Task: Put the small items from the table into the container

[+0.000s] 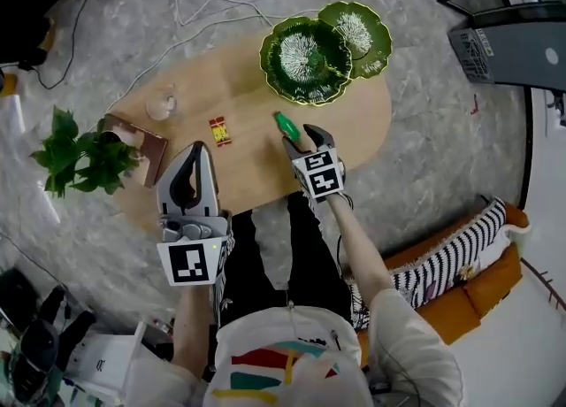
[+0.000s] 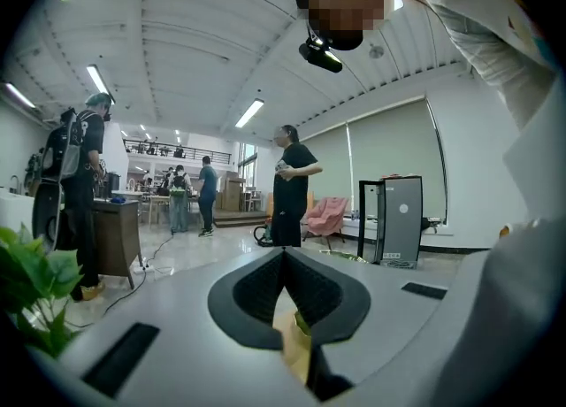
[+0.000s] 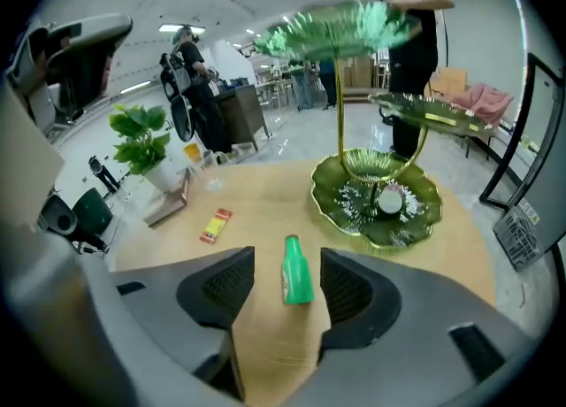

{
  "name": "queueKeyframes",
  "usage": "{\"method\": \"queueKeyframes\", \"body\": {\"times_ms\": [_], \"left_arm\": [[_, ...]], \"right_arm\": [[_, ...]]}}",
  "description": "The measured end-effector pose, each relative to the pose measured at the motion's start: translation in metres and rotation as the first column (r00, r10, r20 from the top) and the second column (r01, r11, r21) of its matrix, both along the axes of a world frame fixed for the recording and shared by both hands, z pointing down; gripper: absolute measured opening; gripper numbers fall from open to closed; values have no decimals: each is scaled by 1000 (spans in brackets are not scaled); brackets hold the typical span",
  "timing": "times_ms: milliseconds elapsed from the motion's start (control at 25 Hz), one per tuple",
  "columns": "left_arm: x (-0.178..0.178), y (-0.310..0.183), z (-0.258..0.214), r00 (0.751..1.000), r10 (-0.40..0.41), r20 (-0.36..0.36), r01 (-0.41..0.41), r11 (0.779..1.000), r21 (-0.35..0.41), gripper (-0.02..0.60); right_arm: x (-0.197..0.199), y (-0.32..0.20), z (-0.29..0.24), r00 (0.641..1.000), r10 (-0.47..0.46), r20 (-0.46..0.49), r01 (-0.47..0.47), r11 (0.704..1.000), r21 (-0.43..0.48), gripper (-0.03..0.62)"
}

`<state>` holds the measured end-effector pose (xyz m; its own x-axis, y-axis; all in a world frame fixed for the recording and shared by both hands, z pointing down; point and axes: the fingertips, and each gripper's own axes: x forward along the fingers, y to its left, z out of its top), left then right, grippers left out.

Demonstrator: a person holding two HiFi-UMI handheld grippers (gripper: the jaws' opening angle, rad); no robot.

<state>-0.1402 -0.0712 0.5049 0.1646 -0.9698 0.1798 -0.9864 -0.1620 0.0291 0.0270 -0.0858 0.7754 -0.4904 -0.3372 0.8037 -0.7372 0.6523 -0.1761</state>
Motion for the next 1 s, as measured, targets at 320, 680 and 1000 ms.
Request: {"method": "queueKeyframes", "body": {"times_ms": [320, 680, 1000], "left_arm": [[6, 3, 46, 1000, 19, -15, -19, 999, -39, 6], [-9, 1, -24, 1000, -6, -4, 6, 1000, 11, 6], [5, -6, -135, 1000, 1, -7, 0, 987, 164, 6]], "right_arm": [[1, 10, 83, 992, -59, -115, 45, 991, -124, 224], [-17, 17, -43, 995, -85, -54, 87, 996, 35, 161], [-14, 4, -240, 988, 24, 150, -65, 960, 273, 161]]}}
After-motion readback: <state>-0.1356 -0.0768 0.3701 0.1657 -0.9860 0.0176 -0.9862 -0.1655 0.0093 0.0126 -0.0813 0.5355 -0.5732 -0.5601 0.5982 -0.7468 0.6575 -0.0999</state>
